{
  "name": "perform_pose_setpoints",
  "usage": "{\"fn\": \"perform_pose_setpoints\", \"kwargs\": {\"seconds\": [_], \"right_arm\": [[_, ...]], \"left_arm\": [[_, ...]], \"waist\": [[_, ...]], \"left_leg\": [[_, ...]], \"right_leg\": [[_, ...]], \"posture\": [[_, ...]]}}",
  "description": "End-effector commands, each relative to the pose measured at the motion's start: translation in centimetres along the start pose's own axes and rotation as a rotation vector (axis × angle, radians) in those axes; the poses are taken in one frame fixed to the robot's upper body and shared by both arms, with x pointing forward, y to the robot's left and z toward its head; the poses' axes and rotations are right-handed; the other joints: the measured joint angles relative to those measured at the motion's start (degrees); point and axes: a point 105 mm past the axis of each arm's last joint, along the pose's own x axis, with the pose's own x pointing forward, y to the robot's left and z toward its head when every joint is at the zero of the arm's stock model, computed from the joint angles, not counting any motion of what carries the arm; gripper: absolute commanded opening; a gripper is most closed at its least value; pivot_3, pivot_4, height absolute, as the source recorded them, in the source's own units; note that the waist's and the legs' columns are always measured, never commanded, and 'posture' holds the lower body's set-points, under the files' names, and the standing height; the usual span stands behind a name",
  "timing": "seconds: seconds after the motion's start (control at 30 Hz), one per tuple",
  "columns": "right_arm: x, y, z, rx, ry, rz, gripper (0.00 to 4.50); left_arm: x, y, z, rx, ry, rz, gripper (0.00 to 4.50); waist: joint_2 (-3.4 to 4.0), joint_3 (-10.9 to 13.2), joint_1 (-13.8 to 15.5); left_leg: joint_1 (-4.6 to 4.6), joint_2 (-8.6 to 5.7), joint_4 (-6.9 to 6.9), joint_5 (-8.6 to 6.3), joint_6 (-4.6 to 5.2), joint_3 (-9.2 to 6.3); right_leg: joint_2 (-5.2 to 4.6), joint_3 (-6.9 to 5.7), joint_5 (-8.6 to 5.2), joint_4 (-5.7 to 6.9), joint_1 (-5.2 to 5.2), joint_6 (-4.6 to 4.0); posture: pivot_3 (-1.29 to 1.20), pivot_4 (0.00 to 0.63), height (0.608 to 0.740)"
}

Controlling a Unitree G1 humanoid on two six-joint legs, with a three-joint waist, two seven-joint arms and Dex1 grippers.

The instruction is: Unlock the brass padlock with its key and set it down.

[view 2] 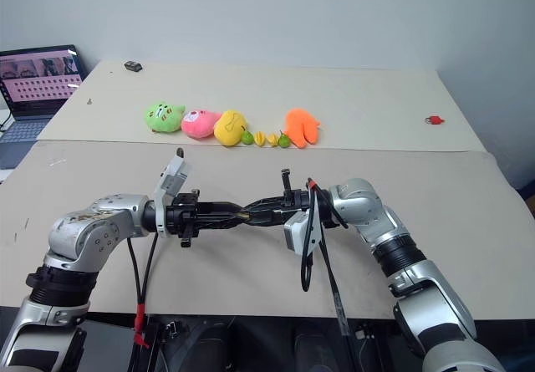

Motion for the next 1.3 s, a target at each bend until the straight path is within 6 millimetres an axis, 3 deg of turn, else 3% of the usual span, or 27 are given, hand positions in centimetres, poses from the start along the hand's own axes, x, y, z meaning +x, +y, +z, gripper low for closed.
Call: {"fn": "perform_pose_setpoints", "kwargs": {"seconds": [0.03, 0.07, 0.13, 0.37, 0.6, 0.73, 0.93, 1.07, 1.3], "right_arm": [[-0.3, -1.2, 0.1, -0.048, 0.003, -0.041, 0.09], [-0.3, -1.1, 0.1, -0.053, 0.006, -0.038, 0.09], [-0.4, -0.9, 0.0, -0.056, 0.011, -0.034, 0.09], [-0.5, -0.8, -0.2, -0.061, 0.025, -0.036, 0.09], [-2.1, -0.5, -1.7, -0.071, 0.112, -0.019, 0.09], [-3.9, -0.9, -3.2, -0.072, 0.197, -0.032, 0.09], [-4.6, -1.5, -3.7, -0.087, 0.224, -0.039, 0.09], [-4.2, -2.2, -3.3, -0.107, 0.200, -0.049, 0.09], [-3.7, -2.5, -2.8, -0.129, 0.177, -0.050, 0.09]], "left_arm": [[0.1, -0.4, 0.0, 0.033, 0.021, -0.007, 0.83], [0.1, -0.3, -0.1, 0.038, 0.028, -0.001, 0.83], [0.1, -0.4, -0.2, 0.032, 0.031, -0.009, 1.83], [0.4, -0.1, 0.3, 0.048, 0.022, 0.004, 4.41], [-1.3, -0.2, -0.9, 0.084, 0.061, 0.039, 4.50], [-2.6, 1.4, -2.2, 0.218, 0.100, 0.162, 4.50], [-3.2, 2.0, -2.7, 0.175, 0.070, 0.206, 4.50], [-2.5, 2.2, -1.4, 0.169, -0.002, 0.193, 3.36], [-1.8, 3.0, 0.5, 0.249, -0.068, 0.218, 0.51]], "waist": [[0.00, 0.0, 0.0], [0.00, 0.0, 0.0], [0.00, 0.0, 0.0], [0.00, 0.0, 0.0], [0.00, 0.0, -0.1], [0.00, 0.0, -0.1], [-0.01, 0.0, 0.0], [-0.01, 0.0, 0.0], [-0.01, 0.0, 0.0]], "left_leg": [[0.00, 0.00, 0.00, 0.00, 0.00, 0.00], [0.00, 0.00, 0.00, 0.00, 0.00, 0.00], [0.00, 0.00, 0.00, 0.00, 0.00, 0.00], [0.00, 0.00, 0.00, 0.00, 0.00, 0.00], [0.00, 0.00, 0.00, 0.00, 0.00, 0.01], [0.03, 0.00, -0.01, 0.00, 0.00, 0.02], [0.04, 0.00, -0.01, 0.00, 0.00, 0.04], [0.04, 0.00, -0.01, 0.00, 0.00, 0.04], [0.04, 0.00, -0.01, 0.00, 0.00, 0.03]], "right_leg": [[0.00, 0.00, 0.00, 0.00, 0.00, 0.00], [0.00, 0.00, 0.00, 0.00, 0.00, 0.00], [0.00, 0.00, 0.00, 0.00, 0.00, 0.00], [0.00, 0.00, 0.00, 0.00, 0.00, 0.00], [0.00, 0.01, 0.00, -0.01, -0.01, -0.01], [0.00, 0.01, 0.00, 0.00, -0.01, -0.04], [-0.01, 0.02, 0.00, -0.01, 0.01, -0.06], [-0.01, 0.03, 0.00, 0.00, 0.01, -0.05], [-0.01, 0.03, 0.01, 0.00, 0.01, -0.05]], "posture": [[0.00, 0.150, 0.717], [0.00, 0.150, 0.717], [0.00, 0.150, 0.717], [0.00, 0.150, 0.717], [0.00, 0.150, 0.717], [0.00, 0.150, 0.717], [0.00, 0.150, 0.717], [0.00, 0.150, 0.717], [0.00, 0.150, 0.717]]}}
